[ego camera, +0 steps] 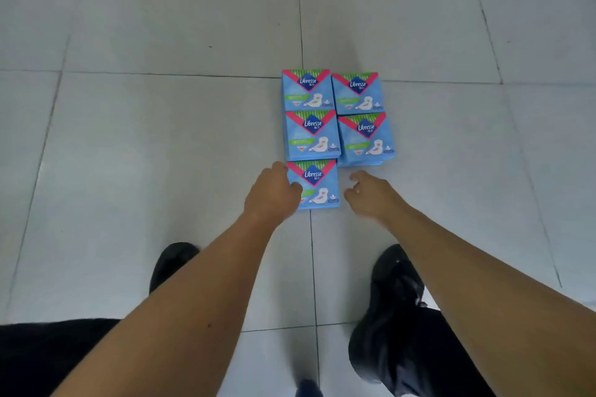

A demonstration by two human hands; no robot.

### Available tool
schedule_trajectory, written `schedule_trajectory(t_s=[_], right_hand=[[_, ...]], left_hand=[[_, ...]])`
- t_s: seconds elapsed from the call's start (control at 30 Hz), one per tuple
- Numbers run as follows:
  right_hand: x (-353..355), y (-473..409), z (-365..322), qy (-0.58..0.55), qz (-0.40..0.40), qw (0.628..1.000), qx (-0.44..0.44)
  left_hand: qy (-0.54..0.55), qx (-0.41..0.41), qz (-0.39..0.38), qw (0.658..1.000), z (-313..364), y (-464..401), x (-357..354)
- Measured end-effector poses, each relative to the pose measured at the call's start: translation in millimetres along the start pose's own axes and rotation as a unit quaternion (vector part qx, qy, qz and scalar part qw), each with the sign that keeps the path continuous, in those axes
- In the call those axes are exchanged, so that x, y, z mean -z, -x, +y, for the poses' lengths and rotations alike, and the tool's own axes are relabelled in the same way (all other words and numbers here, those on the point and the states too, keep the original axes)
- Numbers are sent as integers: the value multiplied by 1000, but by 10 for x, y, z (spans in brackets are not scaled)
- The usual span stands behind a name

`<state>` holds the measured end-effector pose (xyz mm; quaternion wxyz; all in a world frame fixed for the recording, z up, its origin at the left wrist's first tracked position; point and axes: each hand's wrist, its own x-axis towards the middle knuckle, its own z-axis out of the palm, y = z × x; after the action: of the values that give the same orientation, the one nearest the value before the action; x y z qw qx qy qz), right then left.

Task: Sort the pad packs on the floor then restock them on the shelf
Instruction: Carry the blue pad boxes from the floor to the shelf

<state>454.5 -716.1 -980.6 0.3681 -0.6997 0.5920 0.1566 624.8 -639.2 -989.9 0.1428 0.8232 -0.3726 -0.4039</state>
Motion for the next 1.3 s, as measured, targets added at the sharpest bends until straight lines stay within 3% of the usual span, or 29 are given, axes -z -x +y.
schedule_trajectory(t_s=[0.2,0.37,0.5,0.67,0.97,1.3], right_hand=[[-525,-567,97,-60,11,997,-48],[-832,-699,136,-160,36,984,-66],[-843,-661,126,-216,45,969,-112],[-656,-403,56,-262,46,958,-108],[252,582,-845,-302,107,944,81],[819,2082,-2183,-262,157,903,302]], left_hand=[[32,68,-18,997,-265,-423,-441],[130,80,-66,986,-436,-536,-698],[189,120,-61,973,-437,-502,-721],[164,110,-88,976,-394,-306,-446],[163,-31,-2,986,41,516,1031],[228,-135,195,944,-28,2114,2640]])
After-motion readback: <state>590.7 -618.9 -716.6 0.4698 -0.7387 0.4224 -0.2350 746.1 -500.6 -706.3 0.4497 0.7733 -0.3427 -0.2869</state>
